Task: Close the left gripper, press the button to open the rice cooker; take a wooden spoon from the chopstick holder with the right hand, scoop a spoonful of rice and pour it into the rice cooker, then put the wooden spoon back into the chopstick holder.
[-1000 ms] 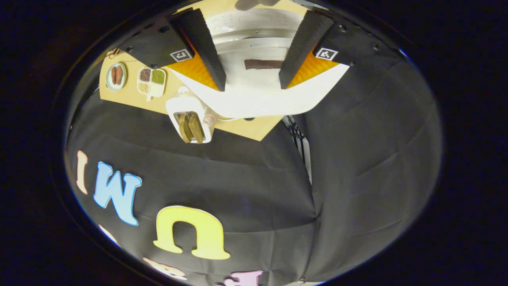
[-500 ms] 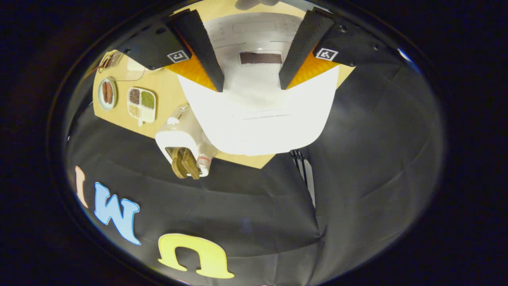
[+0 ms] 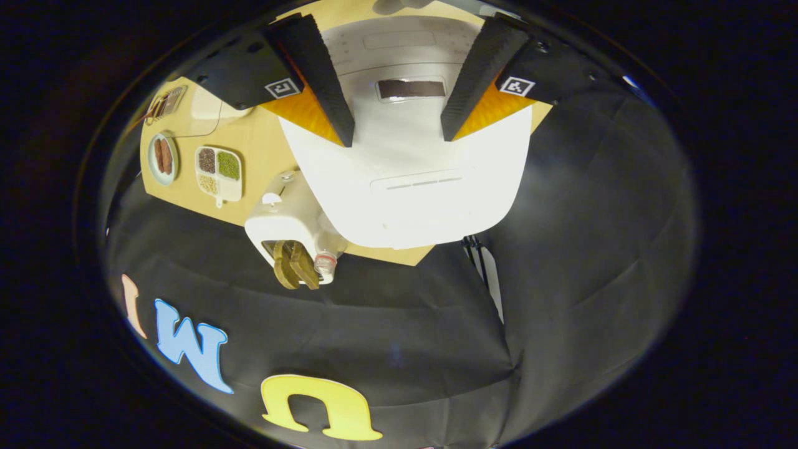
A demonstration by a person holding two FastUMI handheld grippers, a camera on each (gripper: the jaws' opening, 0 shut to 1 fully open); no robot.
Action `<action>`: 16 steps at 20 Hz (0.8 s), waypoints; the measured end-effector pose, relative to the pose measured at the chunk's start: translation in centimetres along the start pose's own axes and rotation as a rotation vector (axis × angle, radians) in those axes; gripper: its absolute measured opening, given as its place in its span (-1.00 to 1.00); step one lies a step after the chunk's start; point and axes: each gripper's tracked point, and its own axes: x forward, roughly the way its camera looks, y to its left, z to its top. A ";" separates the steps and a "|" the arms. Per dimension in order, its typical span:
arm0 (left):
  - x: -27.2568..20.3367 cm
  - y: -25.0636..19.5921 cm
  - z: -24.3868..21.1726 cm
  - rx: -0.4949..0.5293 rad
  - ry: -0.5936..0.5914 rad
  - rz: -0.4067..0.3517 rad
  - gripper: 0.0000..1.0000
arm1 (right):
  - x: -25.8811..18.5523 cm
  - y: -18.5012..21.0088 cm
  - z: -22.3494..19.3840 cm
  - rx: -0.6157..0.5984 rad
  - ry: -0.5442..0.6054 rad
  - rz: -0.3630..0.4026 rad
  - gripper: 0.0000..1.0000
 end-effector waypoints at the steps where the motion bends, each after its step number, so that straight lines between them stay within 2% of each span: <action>1: -0.1 0.4 0.0 -0.003 -0.002 0.005 1.00 | -0.1 0.0 0.2 0.006 -0.002 0.001 0.97; 9: -0.3 0.6 0.2 -0.014 -0.016 0.003 0.97 | -0.9 -0.2 0.1 -0.034 0.010 -0.007 0.96; 14: -1.1 1.1 0.5 -0.069 -0.086 -0.024 0.97 | -1.7 -0.8 1.1 -0.062 -0.016 -0.036 0.97; 16: -2.2 1.6 1.9 -0.059 -0.150 -0.006 0.94 | -2.0 -0.9 2.0 -0.076 -0.038 -0.049 0.97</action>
